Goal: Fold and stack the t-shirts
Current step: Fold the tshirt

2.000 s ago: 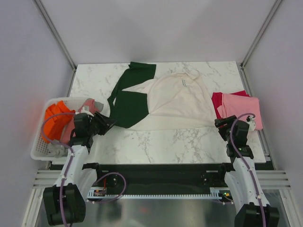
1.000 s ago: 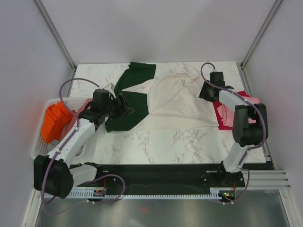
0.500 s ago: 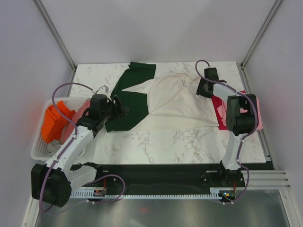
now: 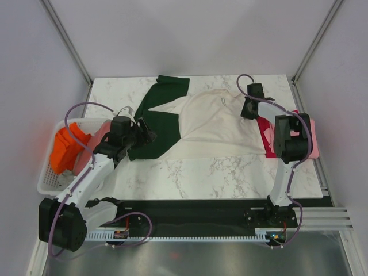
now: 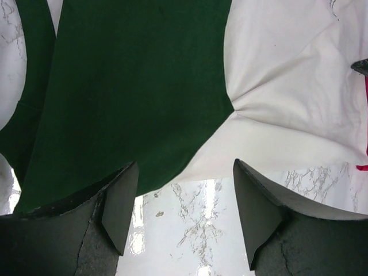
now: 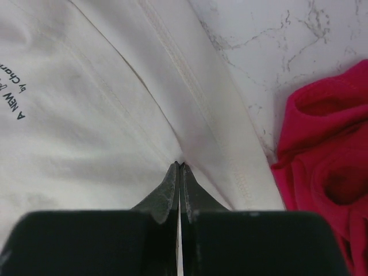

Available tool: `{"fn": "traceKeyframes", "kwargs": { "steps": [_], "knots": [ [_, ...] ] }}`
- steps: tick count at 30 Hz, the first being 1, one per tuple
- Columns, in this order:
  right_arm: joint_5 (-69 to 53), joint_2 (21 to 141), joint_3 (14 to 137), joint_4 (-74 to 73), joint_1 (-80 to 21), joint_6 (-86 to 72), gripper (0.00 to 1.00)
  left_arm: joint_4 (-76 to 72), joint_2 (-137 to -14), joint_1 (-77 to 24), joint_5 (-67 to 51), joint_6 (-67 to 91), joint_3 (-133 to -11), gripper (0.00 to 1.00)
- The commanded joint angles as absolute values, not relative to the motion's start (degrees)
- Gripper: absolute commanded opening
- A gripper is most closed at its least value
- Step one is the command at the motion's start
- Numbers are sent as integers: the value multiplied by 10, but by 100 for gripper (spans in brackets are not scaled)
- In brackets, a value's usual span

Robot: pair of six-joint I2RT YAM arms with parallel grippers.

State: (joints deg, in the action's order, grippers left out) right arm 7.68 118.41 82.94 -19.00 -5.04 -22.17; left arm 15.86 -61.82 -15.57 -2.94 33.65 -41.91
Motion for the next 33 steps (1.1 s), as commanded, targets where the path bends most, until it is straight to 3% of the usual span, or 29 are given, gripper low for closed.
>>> {"fn": "traceKeyframes", "kwargs": {
  "steps": [1, 6, 7, 12, 15, 16, 17, 26, 33],
  "knots": [
    [113, 1117, 823, -195, -54, -218, 0, 136, -607, -156, -15, 349, -418, 74],
    [116, 1049, 780, -196, -52, -224, 0, 135, -614, -156, -10, 349, -419, 74],
    [116, 1037, 769, -196, -53, -226, 5, 137, -622, -156, -8, 349, -419, 74],
    [120, 1027, 758, -196, -51, -226, 9, 134, -644, -154, -5, 354, -417, 74],
    [106, 1036, 763, -197, -51, -229, 28, 133, -660, -154, -14, 352, -422, 75],
    [99, 1040, 763, -197, -50, -234, 45, 134, -664, -154, -18, 350, -422, 75],
    [92, 1040, 761, -197, -50, -235, 52, 134, -669, -153, -24, 347, -423, 75],
    [38, 945, 658, -187, -73, -241, 55, 132, -720, -174, -54, 302, -466, 75],
    [2, 893, 561, -192, -137, -250, 61, 141, -854, -224, -96, 245, -582, 76]
  ]
}}
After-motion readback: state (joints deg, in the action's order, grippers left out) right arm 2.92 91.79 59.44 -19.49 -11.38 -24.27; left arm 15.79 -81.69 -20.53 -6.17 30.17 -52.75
